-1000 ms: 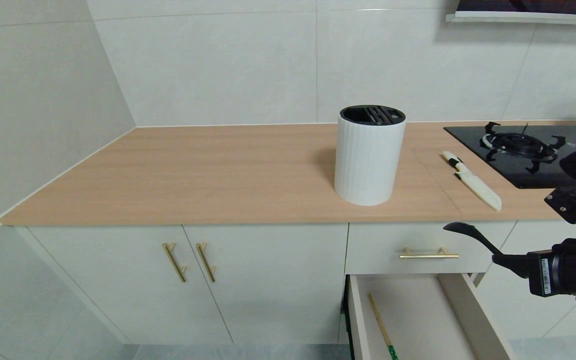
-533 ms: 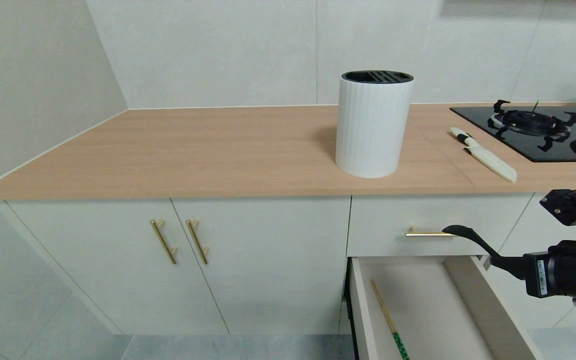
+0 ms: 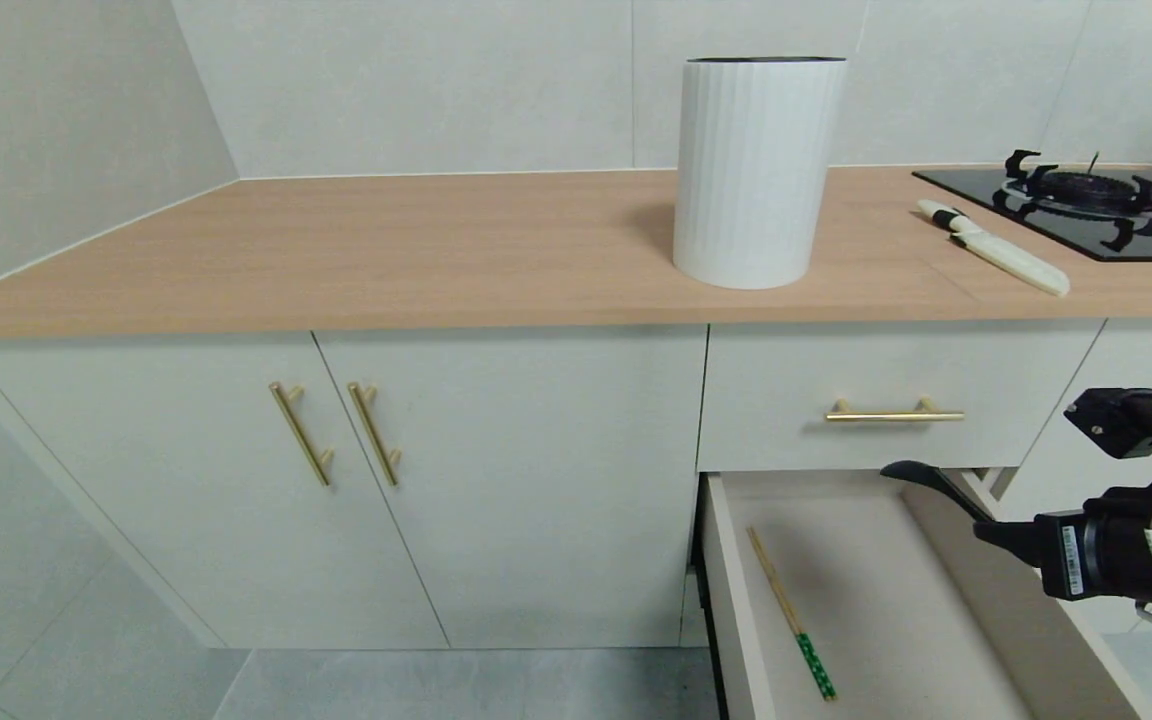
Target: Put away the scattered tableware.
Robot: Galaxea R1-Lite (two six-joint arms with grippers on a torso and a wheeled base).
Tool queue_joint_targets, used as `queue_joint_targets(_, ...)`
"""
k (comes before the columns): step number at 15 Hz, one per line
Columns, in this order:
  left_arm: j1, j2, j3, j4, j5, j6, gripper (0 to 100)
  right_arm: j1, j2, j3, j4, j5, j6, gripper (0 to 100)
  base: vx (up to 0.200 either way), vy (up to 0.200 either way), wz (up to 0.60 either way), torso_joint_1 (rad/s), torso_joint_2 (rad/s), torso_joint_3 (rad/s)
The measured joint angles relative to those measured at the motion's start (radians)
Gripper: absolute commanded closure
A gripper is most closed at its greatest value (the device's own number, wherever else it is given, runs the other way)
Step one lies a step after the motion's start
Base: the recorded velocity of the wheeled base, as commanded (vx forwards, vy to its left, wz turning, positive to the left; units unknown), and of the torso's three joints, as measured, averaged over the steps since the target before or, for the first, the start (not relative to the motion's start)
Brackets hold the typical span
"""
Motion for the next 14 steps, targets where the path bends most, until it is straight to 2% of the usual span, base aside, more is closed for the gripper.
queue_joint_targets(5, 0.0, 0.0, 0.0, 0.0, 0.0, 0.0, 0, 0.0, 0.008, 0.003, 0.001, 0.0, 0.0, 100, 0.0, 0.0, 0.0, -0.083, 0.32, 0.235)
queue_joint_targets(14, 0.0, 0.0, 0.0, 0.0, 0.0, 0.0, 0, 0.0, 0.065, 0.005, -0.005, 0.0, 0.001, 100, 0.0, 0.0, 0.0, -0.002, 0.01, 0.005)
